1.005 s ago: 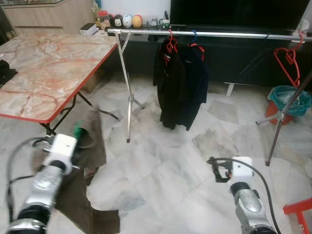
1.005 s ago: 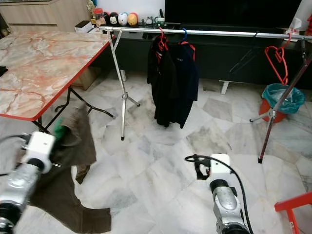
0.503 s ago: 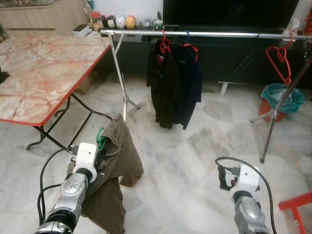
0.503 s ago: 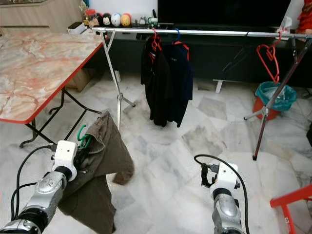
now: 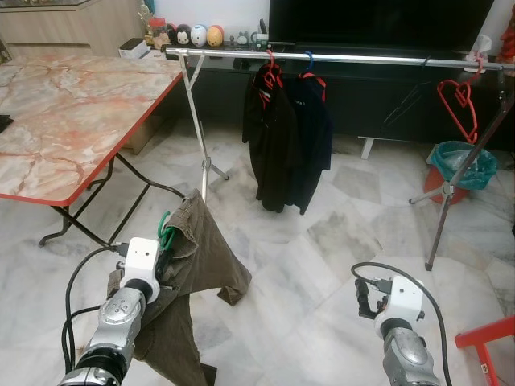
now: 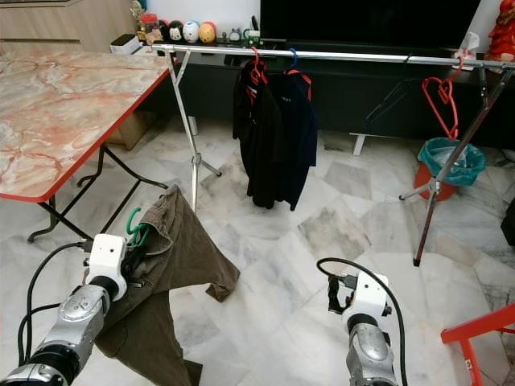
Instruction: Hang hanger
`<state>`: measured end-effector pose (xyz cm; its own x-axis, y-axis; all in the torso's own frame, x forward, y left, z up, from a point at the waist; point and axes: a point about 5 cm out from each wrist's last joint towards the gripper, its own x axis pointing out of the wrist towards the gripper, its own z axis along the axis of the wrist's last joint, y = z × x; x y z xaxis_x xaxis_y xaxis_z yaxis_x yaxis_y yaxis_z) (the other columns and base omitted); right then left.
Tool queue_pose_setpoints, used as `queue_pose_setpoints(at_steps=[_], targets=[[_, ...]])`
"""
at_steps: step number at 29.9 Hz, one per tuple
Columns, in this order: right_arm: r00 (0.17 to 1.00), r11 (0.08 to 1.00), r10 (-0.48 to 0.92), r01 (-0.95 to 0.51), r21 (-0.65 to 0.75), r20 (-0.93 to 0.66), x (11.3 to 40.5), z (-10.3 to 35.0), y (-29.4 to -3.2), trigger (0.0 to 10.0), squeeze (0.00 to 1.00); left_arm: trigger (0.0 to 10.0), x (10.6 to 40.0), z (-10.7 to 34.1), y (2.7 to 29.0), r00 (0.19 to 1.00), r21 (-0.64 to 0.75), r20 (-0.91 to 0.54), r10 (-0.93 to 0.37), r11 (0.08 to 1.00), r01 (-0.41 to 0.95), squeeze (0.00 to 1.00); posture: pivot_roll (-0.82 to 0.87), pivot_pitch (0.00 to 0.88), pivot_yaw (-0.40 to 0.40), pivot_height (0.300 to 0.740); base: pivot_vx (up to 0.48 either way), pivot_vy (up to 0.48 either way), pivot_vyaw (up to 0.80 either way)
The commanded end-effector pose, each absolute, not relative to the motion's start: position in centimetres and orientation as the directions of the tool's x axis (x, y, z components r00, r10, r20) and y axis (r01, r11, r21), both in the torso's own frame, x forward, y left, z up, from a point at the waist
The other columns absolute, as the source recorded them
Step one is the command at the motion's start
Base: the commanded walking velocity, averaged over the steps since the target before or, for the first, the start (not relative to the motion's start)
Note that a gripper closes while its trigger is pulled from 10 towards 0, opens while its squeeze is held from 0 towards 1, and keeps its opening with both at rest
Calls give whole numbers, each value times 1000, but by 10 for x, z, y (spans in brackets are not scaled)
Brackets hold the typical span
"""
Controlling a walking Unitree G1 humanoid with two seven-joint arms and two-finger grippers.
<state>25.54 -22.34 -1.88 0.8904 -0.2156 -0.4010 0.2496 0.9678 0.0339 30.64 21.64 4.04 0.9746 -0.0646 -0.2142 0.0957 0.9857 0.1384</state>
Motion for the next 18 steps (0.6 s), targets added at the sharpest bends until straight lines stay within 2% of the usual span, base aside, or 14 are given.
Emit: queue_pose_setpoints(at_steps=[1, 6, 14, 18], targets=[[882, 964, -222, 262, 41, -416, 253, -22, -224, 10000, 0, 10000, 313, 51, 220, 986, 139, -164, -42, 988, 65, 0, 66, 0, -6, 740, 0, 0, 0], [877, 954, -233, 290, 78, -420, 252, -22, -223, 10000, 0, 10000, 312, 50, 222, 985, 149, -172, -34, 987, 60, 0, 64, 0, -5, 740, 0, 0, 0], [883, 964, -213, 260, 60, -417, 255, -21, -221, 10000, 0, 10000, 312, 50, 226, 986, 128, -168, -16, 991, 38, 0, 64, 0, -3, 740, 0, 0, 0], [881, 955, -218, 281, 94, -420, 255, -21, -220, 10000, 0, 10000, 312, 51, 226, 986, 125, -166, -17, 991, 38, 0, 66, 0, -4, 740, 288, 0, 0]])
